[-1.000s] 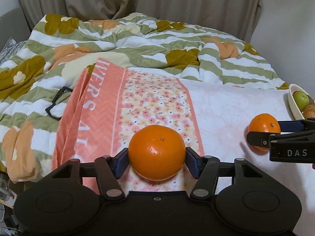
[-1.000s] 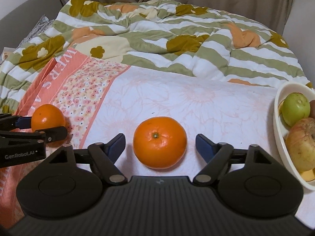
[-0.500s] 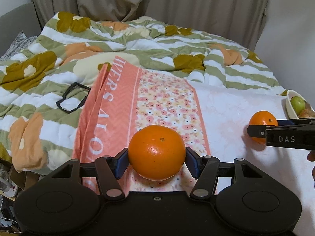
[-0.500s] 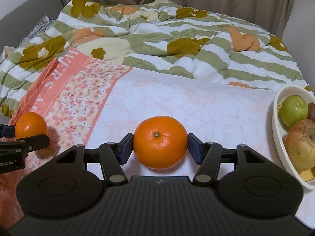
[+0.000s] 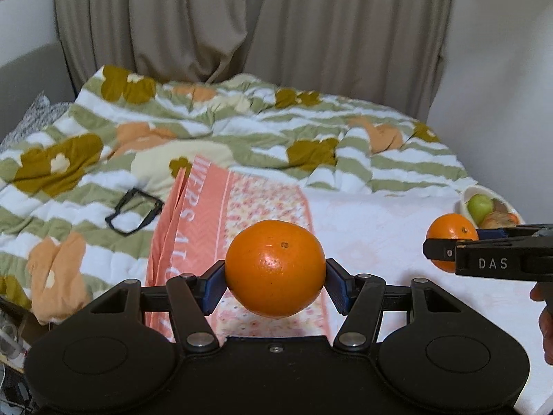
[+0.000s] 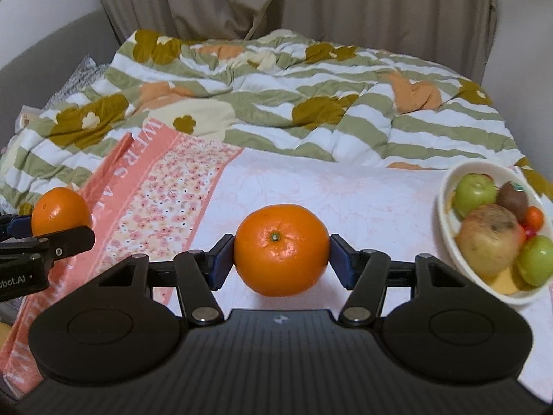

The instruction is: Organize fruits

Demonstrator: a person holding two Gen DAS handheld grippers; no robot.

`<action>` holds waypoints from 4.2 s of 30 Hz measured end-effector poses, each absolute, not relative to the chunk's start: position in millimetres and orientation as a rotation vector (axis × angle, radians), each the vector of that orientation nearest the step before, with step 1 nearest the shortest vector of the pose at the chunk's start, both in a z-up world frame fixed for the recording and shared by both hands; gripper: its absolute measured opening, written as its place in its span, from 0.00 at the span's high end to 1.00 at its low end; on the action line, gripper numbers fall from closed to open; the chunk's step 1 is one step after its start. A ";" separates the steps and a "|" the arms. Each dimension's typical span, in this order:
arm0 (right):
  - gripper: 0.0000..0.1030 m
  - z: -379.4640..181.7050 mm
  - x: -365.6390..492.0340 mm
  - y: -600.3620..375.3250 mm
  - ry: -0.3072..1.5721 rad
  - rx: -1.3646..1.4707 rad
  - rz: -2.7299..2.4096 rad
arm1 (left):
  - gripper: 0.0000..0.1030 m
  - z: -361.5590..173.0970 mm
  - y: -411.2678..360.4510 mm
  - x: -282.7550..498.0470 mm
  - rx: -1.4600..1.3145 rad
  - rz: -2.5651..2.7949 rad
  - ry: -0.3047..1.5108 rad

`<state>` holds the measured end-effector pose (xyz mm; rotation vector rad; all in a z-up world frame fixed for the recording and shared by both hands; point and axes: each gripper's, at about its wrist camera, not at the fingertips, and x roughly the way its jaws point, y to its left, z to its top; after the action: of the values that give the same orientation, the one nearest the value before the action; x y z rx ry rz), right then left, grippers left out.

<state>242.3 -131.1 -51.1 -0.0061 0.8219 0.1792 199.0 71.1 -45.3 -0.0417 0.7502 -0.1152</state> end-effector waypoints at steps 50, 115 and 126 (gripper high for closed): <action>0.28 -18.2 238.7 -477.7 0.772 0.141 0.034 | 0.38 -26.4 -276.7 279.9 0.078 -0.403 0.725; 0.00 -65.8 266.9 -462.6 0.701 0.092 0.159 | 0.03 -24.3 -180.0 207.1 -0.012 -0.091 0.724; 0.00 13.6 210.3 -404.3 0.635 0.097 0.106 | 0.03 27.8 -118.3 145.9 -0.038 -0.053 0.590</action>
<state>210.3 -404.3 13.6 0.0968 0.6352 0.1063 145.9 -118.3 27.8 -0.0382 0.5901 -0.0526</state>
